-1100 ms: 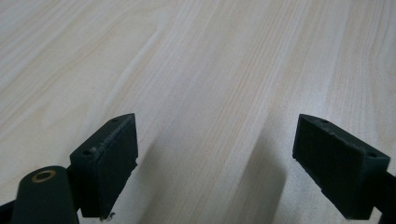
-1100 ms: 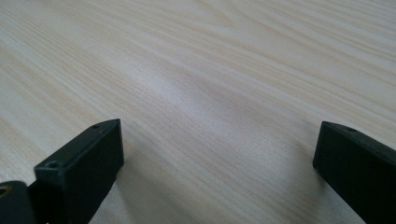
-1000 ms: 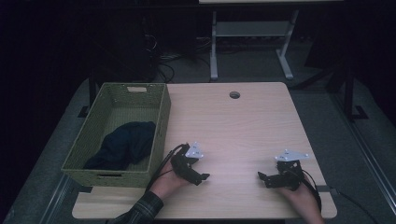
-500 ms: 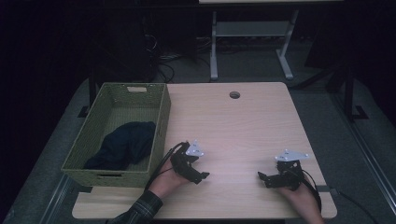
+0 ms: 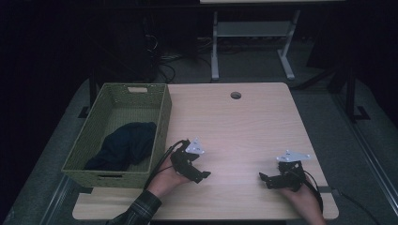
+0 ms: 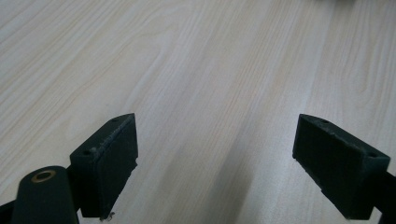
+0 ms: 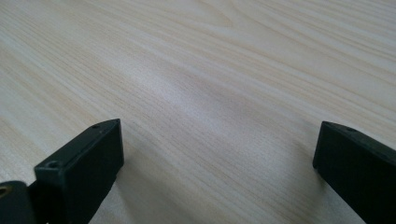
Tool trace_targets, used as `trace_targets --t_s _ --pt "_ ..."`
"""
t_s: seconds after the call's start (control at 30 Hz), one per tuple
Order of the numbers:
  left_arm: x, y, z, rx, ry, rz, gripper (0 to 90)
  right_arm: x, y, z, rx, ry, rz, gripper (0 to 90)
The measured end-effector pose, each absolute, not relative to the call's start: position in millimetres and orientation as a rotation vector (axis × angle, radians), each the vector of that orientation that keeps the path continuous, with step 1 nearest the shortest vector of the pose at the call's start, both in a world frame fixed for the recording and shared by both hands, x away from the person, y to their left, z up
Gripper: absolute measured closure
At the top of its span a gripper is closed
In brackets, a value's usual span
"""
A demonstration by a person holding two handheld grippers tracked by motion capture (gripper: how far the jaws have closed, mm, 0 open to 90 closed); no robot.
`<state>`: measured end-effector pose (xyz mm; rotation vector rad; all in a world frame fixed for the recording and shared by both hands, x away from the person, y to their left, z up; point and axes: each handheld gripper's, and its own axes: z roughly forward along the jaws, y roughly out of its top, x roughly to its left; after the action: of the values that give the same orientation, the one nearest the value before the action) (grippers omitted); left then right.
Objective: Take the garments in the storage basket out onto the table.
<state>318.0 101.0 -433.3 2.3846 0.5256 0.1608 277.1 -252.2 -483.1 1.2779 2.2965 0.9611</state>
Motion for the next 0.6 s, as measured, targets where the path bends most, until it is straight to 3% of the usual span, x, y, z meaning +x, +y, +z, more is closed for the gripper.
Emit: trace_targets --t_s 0.6 --pt "320 102 -417 2.373 0.537 0.131 13.9 277 -252 -483 1.279 2.295 0.963 1.4"
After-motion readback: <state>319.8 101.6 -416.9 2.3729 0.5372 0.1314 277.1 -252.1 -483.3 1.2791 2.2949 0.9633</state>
